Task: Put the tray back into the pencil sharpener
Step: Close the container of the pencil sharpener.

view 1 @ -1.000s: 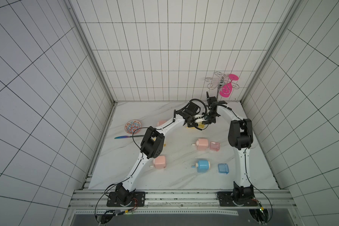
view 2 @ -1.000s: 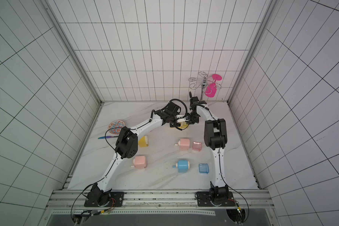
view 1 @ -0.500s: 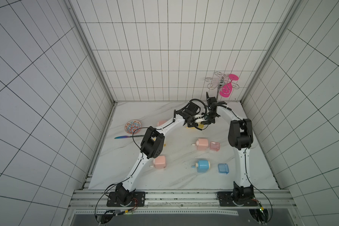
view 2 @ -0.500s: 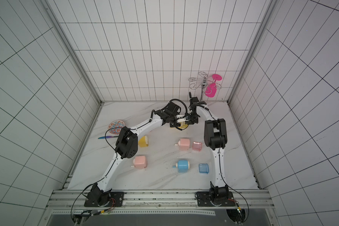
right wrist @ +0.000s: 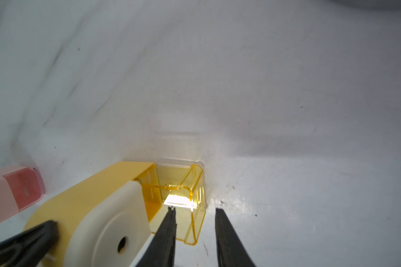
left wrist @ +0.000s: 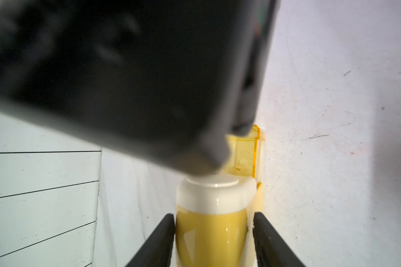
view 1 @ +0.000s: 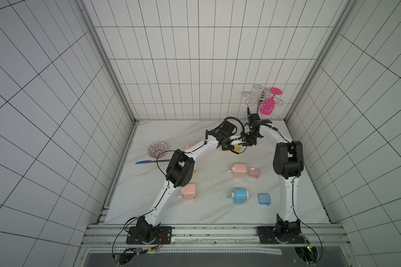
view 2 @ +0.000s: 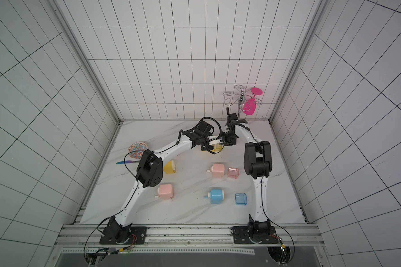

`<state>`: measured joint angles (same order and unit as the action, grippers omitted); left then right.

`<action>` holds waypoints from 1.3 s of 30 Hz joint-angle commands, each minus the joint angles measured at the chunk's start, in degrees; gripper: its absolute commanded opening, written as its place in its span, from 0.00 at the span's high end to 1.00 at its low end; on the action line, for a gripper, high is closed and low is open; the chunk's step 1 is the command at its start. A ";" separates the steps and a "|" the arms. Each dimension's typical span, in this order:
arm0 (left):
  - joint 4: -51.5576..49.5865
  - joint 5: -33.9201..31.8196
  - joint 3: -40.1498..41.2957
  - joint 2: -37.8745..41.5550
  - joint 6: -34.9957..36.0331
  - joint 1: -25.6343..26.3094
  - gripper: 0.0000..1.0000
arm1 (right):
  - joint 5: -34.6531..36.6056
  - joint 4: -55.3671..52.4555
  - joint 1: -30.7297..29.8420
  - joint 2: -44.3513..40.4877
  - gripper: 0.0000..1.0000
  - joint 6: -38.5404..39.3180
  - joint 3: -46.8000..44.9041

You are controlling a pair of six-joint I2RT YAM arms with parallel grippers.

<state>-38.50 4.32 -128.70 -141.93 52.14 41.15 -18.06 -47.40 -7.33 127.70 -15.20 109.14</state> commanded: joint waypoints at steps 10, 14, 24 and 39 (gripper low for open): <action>2.76 -0.66 1.43 4.46 0.17 -0.36 0.26 | -0.87 3.86 3.44 -10.28 0.69 -0.98 -10.36; 4.05 -1.27 2.45 6.37 -0.52 -0.34 0.10 | -1.28 5.12 4.56 -13.02 0.69 -1.53 -13.73; 15.30 -1.17 19.64 23.66 -15.56 -2.89 0.03 | -3.52 7.51 6.21 -13.05 0.70 -3.49 -15.66; 25.59 30.20 31.52 21.75 -75.19 -9.94 0.24 | -3.34 9.59 5.20 -6.03 0.77 -10.87 -14.01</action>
<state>-19.73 28.10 -99.68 -118.45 -9.47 30.39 -20.99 -39.09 -1.56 120.81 -23.90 94.76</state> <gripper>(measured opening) 0.765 0.238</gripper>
